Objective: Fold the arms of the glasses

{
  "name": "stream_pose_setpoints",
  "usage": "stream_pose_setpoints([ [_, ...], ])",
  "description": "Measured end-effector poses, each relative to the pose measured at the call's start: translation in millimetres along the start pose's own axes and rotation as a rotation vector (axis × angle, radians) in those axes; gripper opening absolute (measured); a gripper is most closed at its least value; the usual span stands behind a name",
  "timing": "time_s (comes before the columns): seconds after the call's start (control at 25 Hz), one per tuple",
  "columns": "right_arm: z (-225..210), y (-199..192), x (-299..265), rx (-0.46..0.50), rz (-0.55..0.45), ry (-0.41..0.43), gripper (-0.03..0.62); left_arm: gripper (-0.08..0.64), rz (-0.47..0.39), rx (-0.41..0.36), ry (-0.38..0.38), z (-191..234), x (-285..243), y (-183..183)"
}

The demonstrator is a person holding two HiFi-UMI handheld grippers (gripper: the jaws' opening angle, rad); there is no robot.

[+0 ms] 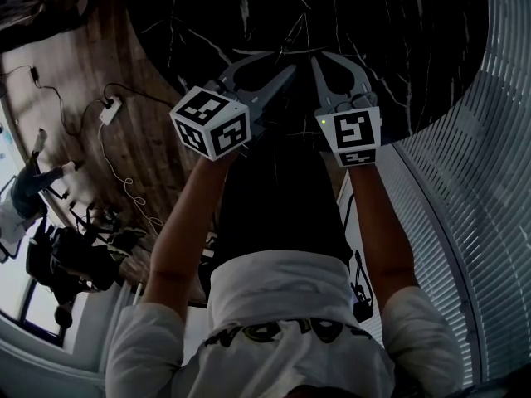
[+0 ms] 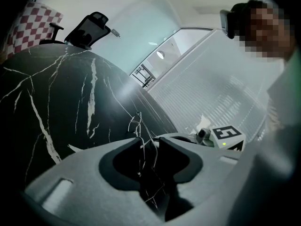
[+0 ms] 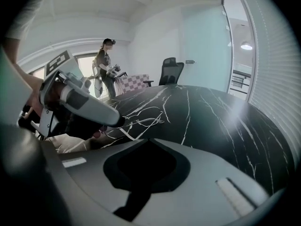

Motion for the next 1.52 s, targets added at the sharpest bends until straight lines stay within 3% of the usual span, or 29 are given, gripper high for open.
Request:
stream_pose_setpoints([
  [0.4,20,4,-4,0.066,-0.037,0.075,0.0,0.129,0.039,0.003,-0.043,-10,-12,-6],
  [0.6,14,2,1,0.099,-0.015,0.047,0.0,0.127,0.077,-0.03,-0.048,-14,-16,-7],
  [0.68,7,-3,6,0.101,0.006,0.013,0.0,0.129,0.115,-0.081,-0.042,-19,-17,-9],
  [0.88,-12,-23,26,0.06,0.042,-0.043,0.0,0.129,0.257,-0.314,-0.016,-36,-32,-20],
  [1.0,-21,-31,38,0.045,0.046,-0.075,0.0,0.129,0.291,-0.366,-0.007,-41,-43,-23],
  [1.24,-25,-19,78,0.005,0.008,-0.102,0.0,0.129,0.243,-0.333,0.033,-54,-24,-16],
  [1.52,-20,42,134,-0.09,-0.138,-0.06,0.0,0.129,0.102,-0.299,0.065,-104,31,11],
])
Point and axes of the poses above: the fingertips, and each gripper's own axes: x backward along the fingers, z to its left, y out of its top, the point moved 7 cm from there along x, backward along the fingers, and after that the axes turned 5 degrees about -y, right-handed, at the moved point
